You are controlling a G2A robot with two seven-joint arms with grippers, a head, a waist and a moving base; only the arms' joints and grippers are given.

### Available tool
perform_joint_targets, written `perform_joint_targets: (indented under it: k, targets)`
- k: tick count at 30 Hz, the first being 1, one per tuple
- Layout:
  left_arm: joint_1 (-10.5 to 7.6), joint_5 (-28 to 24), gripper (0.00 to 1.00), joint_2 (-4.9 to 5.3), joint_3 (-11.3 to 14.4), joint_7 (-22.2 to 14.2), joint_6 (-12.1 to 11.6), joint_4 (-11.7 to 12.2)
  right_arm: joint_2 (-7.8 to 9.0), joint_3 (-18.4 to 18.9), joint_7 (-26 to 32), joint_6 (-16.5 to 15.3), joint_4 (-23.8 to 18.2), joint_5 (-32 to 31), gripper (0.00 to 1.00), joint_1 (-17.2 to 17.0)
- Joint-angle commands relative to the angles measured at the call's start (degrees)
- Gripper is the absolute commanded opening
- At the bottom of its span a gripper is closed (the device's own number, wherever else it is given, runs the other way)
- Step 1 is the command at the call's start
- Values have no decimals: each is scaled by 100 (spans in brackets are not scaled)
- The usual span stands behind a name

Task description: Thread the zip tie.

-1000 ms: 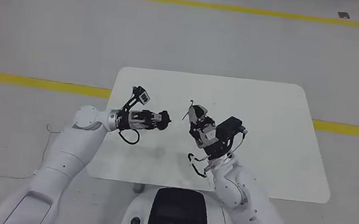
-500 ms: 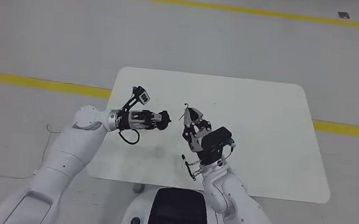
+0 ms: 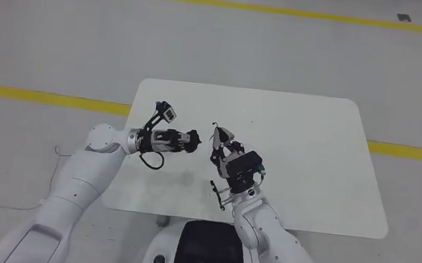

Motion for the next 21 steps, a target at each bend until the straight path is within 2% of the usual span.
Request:
perform_joint_targets:
  k: [1, 9, 16, 21]
  targets:
    - [0, 0, 0, 0, 0, 0, 0, 0, 0, 0, -1, -2, -1, 3, 0, -1]
    - [0, 0, 0, 0, 0, 0, 0, 0, -1, 10, 16, 20, -16, -19, 0, 3]
    - [0, 0, 0, 0, 0, 0, 0, 0, -50, -142, -192, 400, -33, -177, 0, -83]
    - [0, 0, 0, 0, 0, 0, 0, 0, -92, -296, -211, 557, 51, -308, 0, -75]
